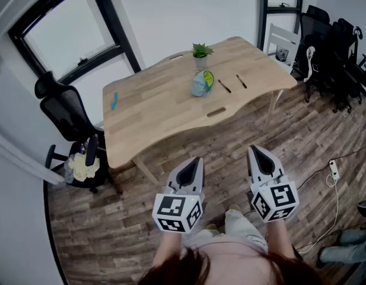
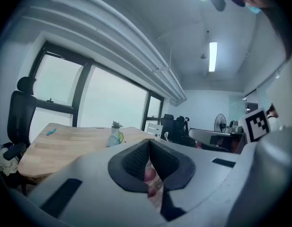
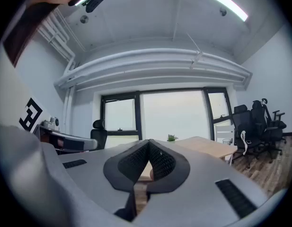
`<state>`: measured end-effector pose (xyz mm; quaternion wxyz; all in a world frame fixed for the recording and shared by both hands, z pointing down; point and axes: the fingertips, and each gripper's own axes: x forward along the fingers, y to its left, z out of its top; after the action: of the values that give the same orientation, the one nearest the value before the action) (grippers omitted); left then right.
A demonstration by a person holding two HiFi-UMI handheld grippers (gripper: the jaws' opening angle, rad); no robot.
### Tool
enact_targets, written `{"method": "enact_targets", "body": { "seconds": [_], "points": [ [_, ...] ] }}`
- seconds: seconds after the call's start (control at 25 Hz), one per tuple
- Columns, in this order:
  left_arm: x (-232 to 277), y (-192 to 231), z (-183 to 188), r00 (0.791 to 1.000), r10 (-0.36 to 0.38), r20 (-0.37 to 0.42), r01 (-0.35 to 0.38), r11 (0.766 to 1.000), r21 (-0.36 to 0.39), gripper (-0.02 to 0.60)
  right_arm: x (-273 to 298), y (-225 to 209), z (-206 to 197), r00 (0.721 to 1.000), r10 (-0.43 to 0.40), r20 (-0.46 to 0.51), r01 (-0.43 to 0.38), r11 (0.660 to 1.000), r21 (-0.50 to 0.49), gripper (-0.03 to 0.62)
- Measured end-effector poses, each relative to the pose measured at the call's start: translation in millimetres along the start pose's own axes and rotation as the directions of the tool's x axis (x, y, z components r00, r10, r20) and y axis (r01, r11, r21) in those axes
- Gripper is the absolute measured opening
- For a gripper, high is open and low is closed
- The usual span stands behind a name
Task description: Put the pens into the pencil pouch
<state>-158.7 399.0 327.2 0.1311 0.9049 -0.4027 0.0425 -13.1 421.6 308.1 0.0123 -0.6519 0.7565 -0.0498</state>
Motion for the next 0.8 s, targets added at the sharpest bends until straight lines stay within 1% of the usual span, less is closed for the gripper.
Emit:
{"method": "enact_targets", "body": {
  "seconds": [0.36,0.64,0.8],
  "points": [
    [65,-21,6,1.000,-0.008,-0.008,0.008,1.000,-0.003,0.003,28,-45,1,0.999,0.032,-0.008,-0.032,0.999,-0.013,0.000],
    [117,-35,14,1.000,-0.005,-0.001,0.005,1.000,-0.008,0.003,49,-82,3,0.997,0.080,-0.002,-0.080,0.995,0.064,0.000],
    [139,-43,19,1.000,0.008,0.002,-0.008,1.000,-0.006,0.003,59,-103,6,0.995,0.097,0.003,-0.097,0.993,0.070,0.000]
  ]
}}
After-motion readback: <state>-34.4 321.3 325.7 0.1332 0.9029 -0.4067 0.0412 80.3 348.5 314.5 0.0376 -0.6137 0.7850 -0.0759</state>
